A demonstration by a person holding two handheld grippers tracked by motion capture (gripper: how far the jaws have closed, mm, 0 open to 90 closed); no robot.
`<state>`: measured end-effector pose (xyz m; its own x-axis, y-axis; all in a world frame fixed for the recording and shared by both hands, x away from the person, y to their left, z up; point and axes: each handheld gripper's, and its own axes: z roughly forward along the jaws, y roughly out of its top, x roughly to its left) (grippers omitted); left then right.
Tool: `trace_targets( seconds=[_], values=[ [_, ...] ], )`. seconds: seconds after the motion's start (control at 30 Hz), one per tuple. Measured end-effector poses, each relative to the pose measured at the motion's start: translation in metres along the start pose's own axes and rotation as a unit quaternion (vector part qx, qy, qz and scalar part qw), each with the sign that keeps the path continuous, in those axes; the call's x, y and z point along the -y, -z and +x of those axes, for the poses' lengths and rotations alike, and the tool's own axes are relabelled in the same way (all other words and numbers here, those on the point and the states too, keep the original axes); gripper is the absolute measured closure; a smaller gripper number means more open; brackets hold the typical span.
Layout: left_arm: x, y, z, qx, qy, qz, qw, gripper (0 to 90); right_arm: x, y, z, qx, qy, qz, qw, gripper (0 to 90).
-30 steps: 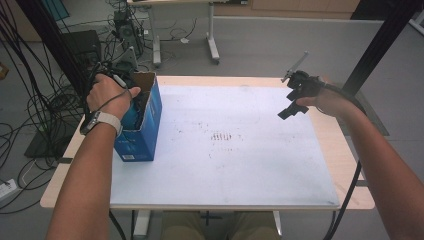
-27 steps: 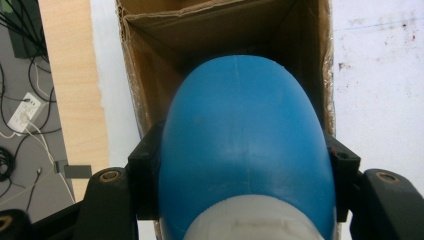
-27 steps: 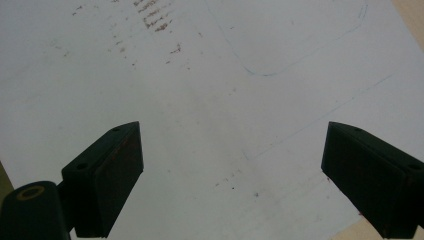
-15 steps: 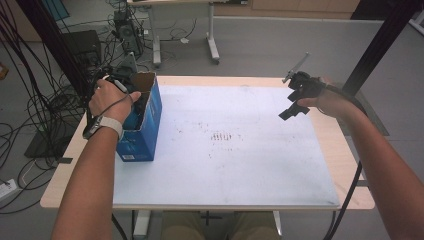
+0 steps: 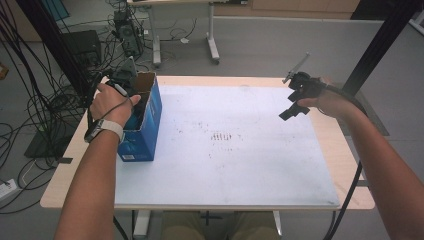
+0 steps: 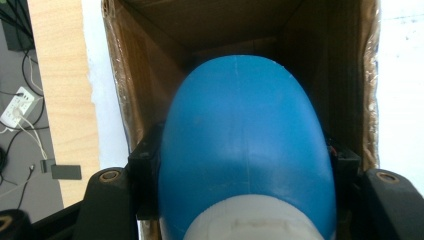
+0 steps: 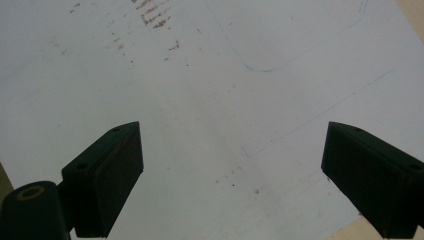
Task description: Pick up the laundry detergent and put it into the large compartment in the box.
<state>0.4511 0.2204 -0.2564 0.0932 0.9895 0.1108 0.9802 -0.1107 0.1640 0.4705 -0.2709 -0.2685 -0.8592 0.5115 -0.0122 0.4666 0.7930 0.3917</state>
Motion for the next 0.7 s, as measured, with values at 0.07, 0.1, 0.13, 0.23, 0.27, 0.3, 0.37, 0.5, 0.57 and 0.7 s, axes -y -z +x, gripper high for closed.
trace_targets(
  seconds=[0.07,0.1,0.13,0.23,0.27,0.3,0.37,0.5,0.57,0.7],
  values=[
    [0.0003,-0.0006,0.0001,-0.001,-0.002,-0.001,1.0,38.1,-0.0001,-0.0003,-0.0002,0.001,0.0,0.001,1.0,9.8],
    [0.0005,-0.0011,0.0,-0.002,-0.001,-0.001,1.0,38.2,-0.0002,-0.0004,-0.0002,0.0,0.0,0.0,1.0,9.8],
    [0.0005,-0.0013,0.0001,-0.002,-0.002,-0.001,1.0,38.1,-0.0004,-0.0005,0.0,0.0,0.0,0.001,1.0,9.8],
    [0.0005,-0.0024,0.0001,-0.001,-0.001,0.0,1.0,38.2,-0.0005,-0.0009,-0.0001,-0.001,0.0,0.0,1.0,9.8],
    [0.0004,-0.0026,0.0002,-0.002,-0.003,0.0,1.0,38.2,-0.0006,-0.001,0.0,-0.001,0.0,0.0,1.0,9.8],
    [0.0005,-0.0031,-0.0003,-0.002,-0.001,0.0,1.0,38.2,-0.0006,-0.001,0.0,-0.001,0.001,0.001,1.0,9.8],
    [0.0005,-0.0039,-0.0006,-0.001,-0.002,0.001,1.0,38.2,-0.0005,-0.001,0.0,-0.001,0.0,0.001,1.0,9.8],
    [0.0005,-0.0058,-0.0008,0.0,-0.003,0.002,1.0,38.2,-0.0002,-0.001,-0.0001,-0.001,0.0,0.0,1.0,9.8],
    [0.0004,-0.0069,-0.0011,-0.001,-0.005,0.002,1.0,38.1,0.0,-0.0014,-0.0002,-0.001,0.0,0.0,1.0,9.8],
    [0.0006,-0.0087,-0.0007,0.0,0.0,0.003,1.0,38.2,0.0,-0.0027,0.0,-0.002,0.0,0.002,1.0,9.8]
  ],
)
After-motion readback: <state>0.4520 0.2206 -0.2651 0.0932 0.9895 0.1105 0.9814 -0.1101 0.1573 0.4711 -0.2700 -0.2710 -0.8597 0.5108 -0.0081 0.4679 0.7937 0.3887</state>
